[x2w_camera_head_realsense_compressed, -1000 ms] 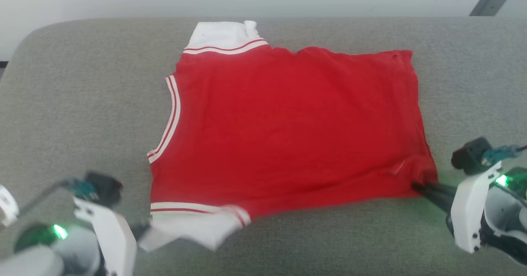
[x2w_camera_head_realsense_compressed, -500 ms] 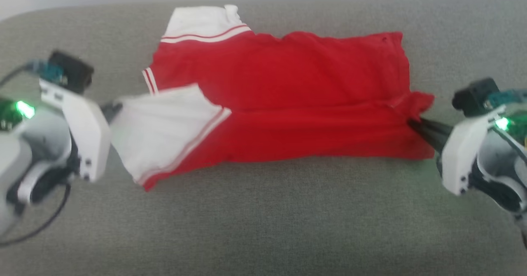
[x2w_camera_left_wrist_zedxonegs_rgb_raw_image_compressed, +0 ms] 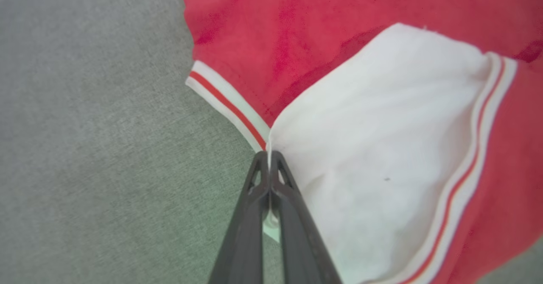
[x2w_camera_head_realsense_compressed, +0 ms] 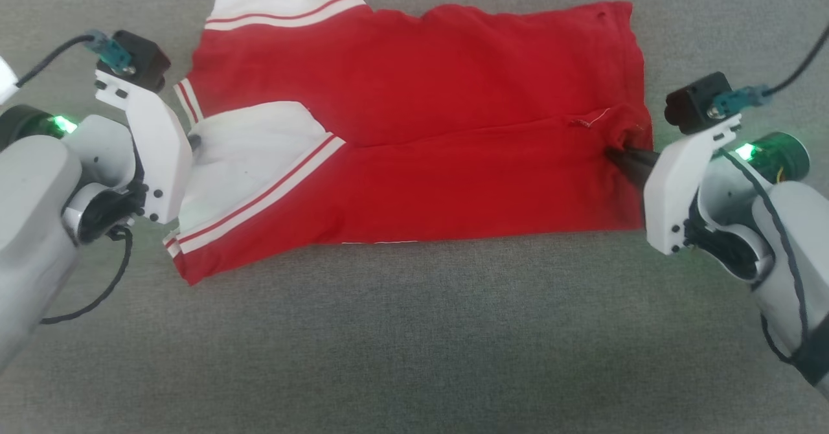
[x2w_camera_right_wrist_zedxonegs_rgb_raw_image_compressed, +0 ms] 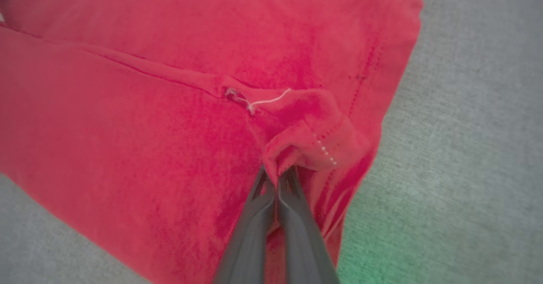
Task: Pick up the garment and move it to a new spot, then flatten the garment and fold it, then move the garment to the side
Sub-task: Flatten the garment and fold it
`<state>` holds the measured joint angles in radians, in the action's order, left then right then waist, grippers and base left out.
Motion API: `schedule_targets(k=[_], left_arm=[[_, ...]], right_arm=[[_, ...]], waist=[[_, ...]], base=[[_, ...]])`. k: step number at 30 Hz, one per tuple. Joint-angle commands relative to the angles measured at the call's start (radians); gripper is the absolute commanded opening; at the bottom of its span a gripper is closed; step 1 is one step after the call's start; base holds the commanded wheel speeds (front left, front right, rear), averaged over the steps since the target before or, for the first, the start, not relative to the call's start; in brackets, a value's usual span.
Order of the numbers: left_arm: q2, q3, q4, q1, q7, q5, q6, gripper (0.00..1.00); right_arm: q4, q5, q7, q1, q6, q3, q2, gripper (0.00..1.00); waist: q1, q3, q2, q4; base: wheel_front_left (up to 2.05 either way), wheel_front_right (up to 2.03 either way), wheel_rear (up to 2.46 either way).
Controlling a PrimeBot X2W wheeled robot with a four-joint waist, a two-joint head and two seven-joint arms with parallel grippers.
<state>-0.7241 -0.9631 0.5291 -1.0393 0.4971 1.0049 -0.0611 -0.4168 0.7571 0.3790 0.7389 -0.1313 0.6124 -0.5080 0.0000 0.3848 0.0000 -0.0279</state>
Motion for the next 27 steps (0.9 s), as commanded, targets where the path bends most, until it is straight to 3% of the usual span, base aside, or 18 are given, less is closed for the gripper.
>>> schedule_targets(k=[1, 8, 10, 11, 12, 15, 21, 27], left_arm=[[0.020, -0.007, 0.044, -0.018, 0.006, 0.008, -0.016, 0.00], [0.085, -0.010, 0.181, -0.034, 0.024, 0.042, -0.041, 0.00], [0.094, -0.015, 0.203, -0.047, 0.032, 0.046, -0.049, 0.45], [0.097, -0.020, 0.204, -0.054, 0.031, 0.042, -0.055, 0.80], [0.101, -0.013, 0.208, -0.057, 0.035, 0.059, -0.058, 1.00], [0.095, -0.016, 0.213, -0.070, 0.060, 0.072, -0.061, 1.00], [0.066, -0.017, 0.142, -0.060, 0.090, 0.087, -0.059, 1.00], [0.018, -0.018, -0.011, 0.003, 0.134, 0.105, 0.024, 1.00]], right_arm=[[-0.026, 0.004, 0.008, 0.023, 0.001, 0.011, 0.015, 0.00], [-0.103, 0.024, 0.025, 0.062, 0.001, 0.041, 0.047, 0.00], [-0.121, 0.028, 0.032, 0.074, 0.001, 0.051, 0.053, 0.00], [-0.133, 0.033, 0.033, 0.078, 0.001, 0.050, 0.056, 0.23], [-0.138, 0.031, 0.034, 0.083, 0.001, 0.055, 0.056, 0.43], [-0.145, 0.039, 0.033, 0.089, 0.001, 0.052, 0.050, 1.00], [-0.106, 0.021, -0.028, 0.069, 0.001, 0.012, 0.010, 1.00], [-0.040, -0.035, -0.132, 0.009, 0.001, -0.095, -0.027, 1.00]], waist=[[0.0000, 0.011, 0.0000, -0.005], [0.0000, 0.022, 0.0000, -0.010], [0.0000, 0.019, 0.0000, -0.009], [0.0000, 0.016, 0.0000, -0.008], [0.0000, 0.011, 0.0000, -0.006], [0.0000, -0.006, 0.0000, 0.004], [0.0000, -0.043, 0.0000, 0.033], [0.0000, -0.071, 0.0000, 0.062]], base=[[0.00, 0.00, 0.00], [0.00, 0.00, 0.00], [0.00, 0.00, 0.00], [0.00, 0.00, 0.00], [0.00, 0.00, 0.00], [0.00, 0.00, 0.00], [0.00, 0.00, 0.00], [0.00, 0.00, 0.00]])
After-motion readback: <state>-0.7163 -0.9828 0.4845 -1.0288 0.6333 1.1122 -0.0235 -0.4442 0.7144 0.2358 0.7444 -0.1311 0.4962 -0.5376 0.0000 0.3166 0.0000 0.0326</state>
